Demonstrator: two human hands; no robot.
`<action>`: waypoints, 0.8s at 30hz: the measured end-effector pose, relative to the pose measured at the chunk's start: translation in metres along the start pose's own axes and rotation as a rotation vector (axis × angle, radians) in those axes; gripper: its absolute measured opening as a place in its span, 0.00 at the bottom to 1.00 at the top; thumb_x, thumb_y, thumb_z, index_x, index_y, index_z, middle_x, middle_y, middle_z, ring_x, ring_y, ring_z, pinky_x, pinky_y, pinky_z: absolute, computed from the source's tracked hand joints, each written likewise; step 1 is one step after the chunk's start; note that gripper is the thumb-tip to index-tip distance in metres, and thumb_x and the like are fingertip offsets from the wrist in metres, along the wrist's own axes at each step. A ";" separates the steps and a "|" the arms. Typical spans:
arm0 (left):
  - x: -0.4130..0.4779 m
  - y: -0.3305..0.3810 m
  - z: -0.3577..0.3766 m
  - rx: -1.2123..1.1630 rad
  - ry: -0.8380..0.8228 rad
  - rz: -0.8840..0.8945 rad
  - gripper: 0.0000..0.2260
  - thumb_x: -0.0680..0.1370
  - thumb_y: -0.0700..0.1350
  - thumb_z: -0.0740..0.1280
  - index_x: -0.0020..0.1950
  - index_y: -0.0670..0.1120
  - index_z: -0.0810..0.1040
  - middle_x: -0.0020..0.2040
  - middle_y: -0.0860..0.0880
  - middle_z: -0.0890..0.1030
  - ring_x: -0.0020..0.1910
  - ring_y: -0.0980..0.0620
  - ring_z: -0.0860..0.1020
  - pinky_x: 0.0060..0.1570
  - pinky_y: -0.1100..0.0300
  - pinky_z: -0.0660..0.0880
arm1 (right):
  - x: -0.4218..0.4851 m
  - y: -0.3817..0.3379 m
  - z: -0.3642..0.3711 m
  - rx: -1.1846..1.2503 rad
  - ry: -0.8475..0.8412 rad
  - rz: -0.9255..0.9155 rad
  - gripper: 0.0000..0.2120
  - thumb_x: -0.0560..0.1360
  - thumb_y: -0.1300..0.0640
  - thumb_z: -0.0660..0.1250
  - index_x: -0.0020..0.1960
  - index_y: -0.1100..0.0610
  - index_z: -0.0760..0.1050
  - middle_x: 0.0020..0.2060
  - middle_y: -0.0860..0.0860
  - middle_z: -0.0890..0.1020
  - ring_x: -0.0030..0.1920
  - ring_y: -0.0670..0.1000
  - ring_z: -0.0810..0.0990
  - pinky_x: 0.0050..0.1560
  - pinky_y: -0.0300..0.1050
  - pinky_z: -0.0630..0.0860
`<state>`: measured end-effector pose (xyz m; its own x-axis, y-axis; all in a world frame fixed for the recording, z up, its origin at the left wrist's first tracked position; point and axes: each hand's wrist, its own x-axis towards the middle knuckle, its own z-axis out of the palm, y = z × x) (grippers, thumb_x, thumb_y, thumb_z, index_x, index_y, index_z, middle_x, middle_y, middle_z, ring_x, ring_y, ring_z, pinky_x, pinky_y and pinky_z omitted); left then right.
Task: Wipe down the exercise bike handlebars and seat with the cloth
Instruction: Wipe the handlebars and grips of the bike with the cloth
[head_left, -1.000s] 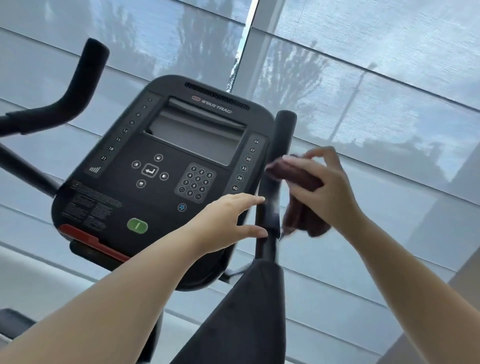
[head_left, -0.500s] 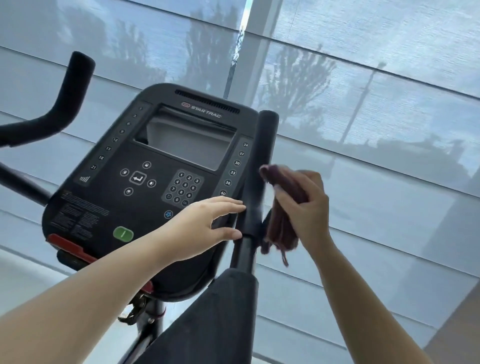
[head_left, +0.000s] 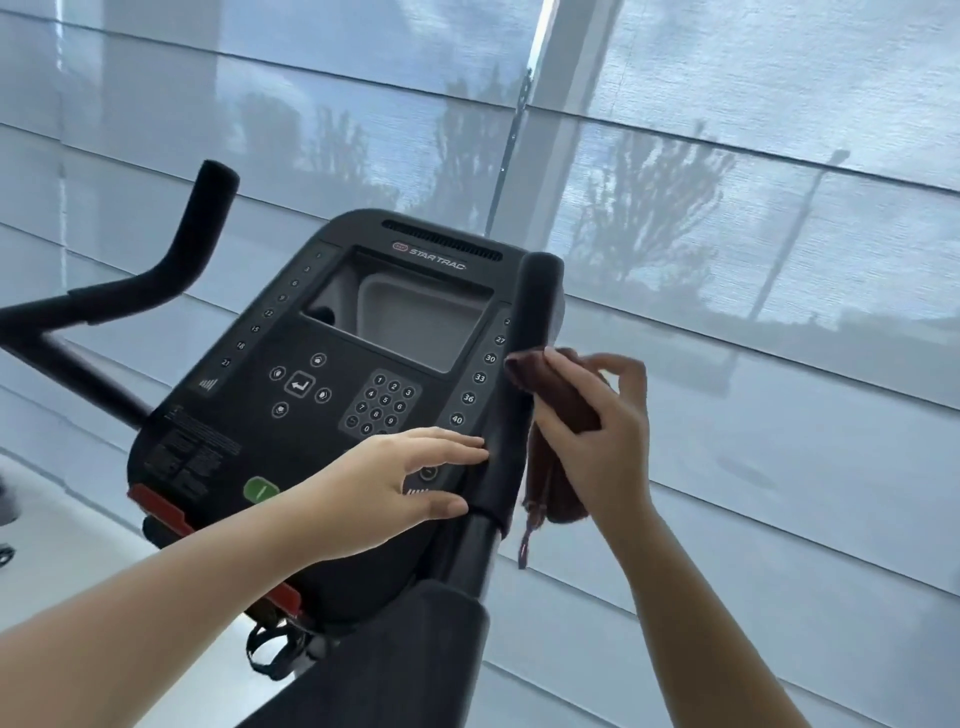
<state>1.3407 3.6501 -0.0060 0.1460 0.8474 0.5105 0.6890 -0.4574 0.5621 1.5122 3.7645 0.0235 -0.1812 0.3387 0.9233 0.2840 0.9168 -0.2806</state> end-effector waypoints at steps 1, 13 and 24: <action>0.000 0.001 0.000 -0.001 0.004 -0.003 0.18 0.73 0.48 0.68 0.59 0.65 0.69 0.60 0.70 0.68 0.60 0.72 0.66 0.56 0.80 0.59 | 0.015 -0.001 0.001 0.001 0.049 -0.018 0.21 0.68 0.62 0.70 0.60 0.53 0.77 0.53 0.51 0.68 0.51 0.42 0.75 0.61 0.33 0.70; -0.001 0.001 0.003 -0.024 0.051 0.006 0.18 0.73 0.45 0.69 0.62 0.55 0.73 0.59 0.65 0.71 0.61 0.69 0.68 0.61 0.75 0.61 | -0.056 0.003 -0.004 0.226 -0.123 0.194 0.23 0.66 0.61 0.68 0.55 0.37 0.77 0.49 0.47 0.75 0.52 0.38 0.77 0.56 0.28 0.70; -0.004 0.002 0.008 -0.075 0.120 0.027 0.17 0.73 0.43 0.70 0.61 0.50 0.76 0.58 0.61 0.73 0.57 0.65 0.71 0.56 0.75 0.65 | -0.037 -0.032 -0.002 0.114 -0.094 0.325 0.23 0.70 0.66 0.69 0.52 0.38 0.77 0.49 0.50 0.74 0.49 0.33 0.74 0.54 0.23 0.67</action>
<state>1.3470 3.6478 -0.0122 0.0748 0.7978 0.5982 0.6307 -0.5025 0.5914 1.5115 3.7226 -0.0013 -0.1859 0.6297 0.7543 0.2350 0.7739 -0.5881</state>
